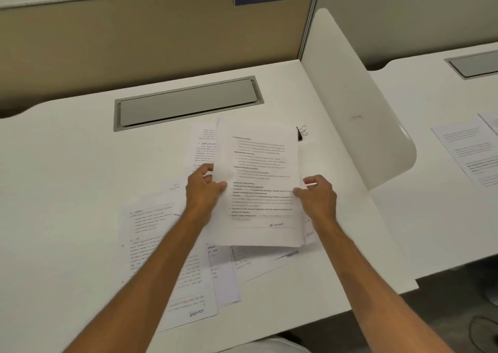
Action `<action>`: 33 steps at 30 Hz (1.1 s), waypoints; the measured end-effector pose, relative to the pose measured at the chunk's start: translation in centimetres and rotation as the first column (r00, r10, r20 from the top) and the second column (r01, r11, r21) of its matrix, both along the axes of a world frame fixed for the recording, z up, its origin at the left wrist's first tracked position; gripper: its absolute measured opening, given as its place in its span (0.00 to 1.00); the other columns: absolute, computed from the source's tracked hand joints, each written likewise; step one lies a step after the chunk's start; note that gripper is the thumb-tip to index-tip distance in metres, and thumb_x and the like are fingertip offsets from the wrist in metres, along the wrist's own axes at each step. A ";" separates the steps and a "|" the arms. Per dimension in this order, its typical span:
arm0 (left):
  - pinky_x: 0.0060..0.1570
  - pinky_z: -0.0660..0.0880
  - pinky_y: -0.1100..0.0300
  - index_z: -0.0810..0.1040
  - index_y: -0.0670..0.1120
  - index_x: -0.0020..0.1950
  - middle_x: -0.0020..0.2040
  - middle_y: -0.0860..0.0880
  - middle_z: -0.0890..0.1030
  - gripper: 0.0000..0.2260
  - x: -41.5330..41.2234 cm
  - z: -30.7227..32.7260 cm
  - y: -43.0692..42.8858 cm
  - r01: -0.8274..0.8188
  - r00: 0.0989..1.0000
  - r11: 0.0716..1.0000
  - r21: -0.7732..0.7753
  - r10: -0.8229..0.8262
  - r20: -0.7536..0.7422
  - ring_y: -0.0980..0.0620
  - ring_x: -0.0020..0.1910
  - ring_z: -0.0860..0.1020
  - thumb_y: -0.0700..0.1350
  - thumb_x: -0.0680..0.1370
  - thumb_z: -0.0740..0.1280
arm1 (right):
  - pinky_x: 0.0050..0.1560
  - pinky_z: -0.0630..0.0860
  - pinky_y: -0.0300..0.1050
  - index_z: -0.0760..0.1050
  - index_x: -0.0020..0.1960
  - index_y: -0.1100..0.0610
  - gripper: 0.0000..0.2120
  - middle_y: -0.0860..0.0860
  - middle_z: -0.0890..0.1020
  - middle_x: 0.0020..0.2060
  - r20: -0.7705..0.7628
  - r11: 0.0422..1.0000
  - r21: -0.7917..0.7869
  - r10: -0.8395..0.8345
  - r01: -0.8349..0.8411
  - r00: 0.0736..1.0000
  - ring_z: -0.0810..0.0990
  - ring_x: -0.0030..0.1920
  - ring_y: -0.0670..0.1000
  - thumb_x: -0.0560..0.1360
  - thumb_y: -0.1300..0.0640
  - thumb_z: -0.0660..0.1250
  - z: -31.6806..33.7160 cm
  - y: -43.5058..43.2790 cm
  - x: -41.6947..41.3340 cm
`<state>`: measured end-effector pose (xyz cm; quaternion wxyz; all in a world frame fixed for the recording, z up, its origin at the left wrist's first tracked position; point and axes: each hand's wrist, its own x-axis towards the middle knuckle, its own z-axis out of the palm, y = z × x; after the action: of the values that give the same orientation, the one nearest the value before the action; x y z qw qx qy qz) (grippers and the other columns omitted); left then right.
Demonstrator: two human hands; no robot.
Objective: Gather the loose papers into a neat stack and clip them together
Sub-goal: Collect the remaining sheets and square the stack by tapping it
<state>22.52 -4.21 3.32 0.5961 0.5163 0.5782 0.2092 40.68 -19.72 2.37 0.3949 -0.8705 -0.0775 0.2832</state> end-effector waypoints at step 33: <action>0.51 0.77 0.53 0.78 0.43 0.59 0.54 0.46 0.80 0.14 -1.3 -3.2 10.9 0.080 0.920 0.996 0.048 -0.055 -0.388 0.43 0.52 0.80 0.40 0.74 0.69 | 0.47 0.83 0.52 0.73 0.46 0.61 0.12 0.59 0.84 0.51 -0.210 0.992 -0.121 -0.059 0.033 0.976 0.84 0.47 0.59 0.71 0.61 0.76 -1.5 11.3 -3.6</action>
<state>21.22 6.67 0.14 0.4611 0.5853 0.6592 0.1008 37.11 -8.39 0.82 0.3557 -0.8584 0.0022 0.3697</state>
